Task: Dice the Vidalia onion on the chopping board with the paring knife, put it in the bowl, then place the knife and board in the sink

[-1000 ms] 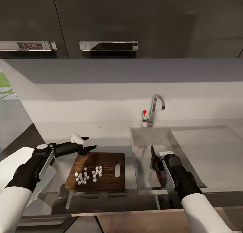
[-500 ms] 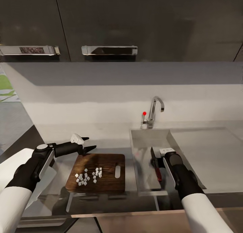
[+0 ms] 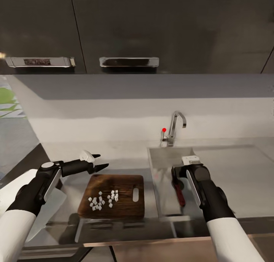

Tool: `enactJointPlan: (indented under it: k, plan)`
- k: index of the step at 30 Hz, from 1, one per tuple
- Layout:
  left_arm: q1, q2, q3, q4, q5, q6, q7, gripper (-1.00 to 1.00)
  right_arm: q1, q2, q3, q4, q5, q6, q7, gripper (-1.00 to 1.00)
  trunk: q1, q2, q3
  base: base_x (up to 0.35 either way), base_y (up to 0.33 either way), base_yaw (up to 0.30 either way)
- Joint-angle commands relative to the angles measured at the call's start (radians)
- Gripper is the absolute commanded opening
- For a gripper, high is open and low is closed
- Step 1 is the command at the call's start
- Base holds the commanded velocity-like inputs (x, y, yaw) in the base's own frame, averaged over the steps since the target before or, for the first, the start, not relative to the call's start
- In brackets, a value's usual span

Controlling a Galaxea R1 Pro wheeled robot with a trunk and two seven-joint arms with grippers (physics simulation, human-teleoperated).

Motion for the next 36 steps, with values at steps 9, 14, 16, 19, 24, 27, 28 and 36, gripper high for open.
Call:
enactJointPlan:
  k: [9,14,16,19,24,27,28,36]
  plan:
    - [0.000,0.000,-0.003,-0.001,0.010,0.010,0.000,1.00,-0.001,0.000,0.004,-0.027,0.003,0.001,0.001,1.00,0.000,-0.001,0.003,0.000,0.064,-0.017]
    - [-0.001,0.000,-0.003,-0.001,0.010,0.010,0.000,1.00,-0.001,0.000,0.005,-0.045,0.003,0.003,0.000,1.00,0.000,-0.001,0.003,-0.052,0.086,-0.001]
    - [-0.001,0.000,-0.003,-0.001,0.010,0.010,0.000,1.00,-0.001,0.000,0.005,-0.053,0.003,0.003,0.000,1.00,0.000,-0.001,0.004,-0.143,0.223,0.000]
    - [0.000,0.000,-0.003,-0.001,0.010,0.010,-0.001,1.00,-0.001,0.000,0.005,-0.065,0.003,0.005,0.000,1.00,0.000,-0.001,0.008,-0.215,0.228,0.000]
    - [0.000,0.000,-0.003,-0.001,0.010,0.010,-0.001,1.00,-0.001,0.000,0.005,-0.075,0.003,0.005,0.000,1.00,0.000,-0.001,0.015,-0.112,0.054,0.000]
    - [0.000,0.000,-0.003,-0.001,0.010,0.010,0.000,1.00,-0.001,0.000,0.005,-0.077,0.004,0.005,0.000,1.00,0.000,-0.001,0.020,-0.010,0.004,0.000]
    - [-0.001,0.000,-0.003,-0.001,0.010,0.010,0.000,1.00,-0.001,0.000,0.005,-0.078,0.005,0.005,0.000,1.00,0.000,-0.001,0.022,-0.003,0.001,0.000]
    - [-0.001,0.000,-0.002,-0.001,0.010,0.010,0.000,1.00,-0.001,0.000,0.003,-0.105,0.005,0.005,0.000,1.00,0.000,-0.001,0.030,0.000,0.000,0.000]
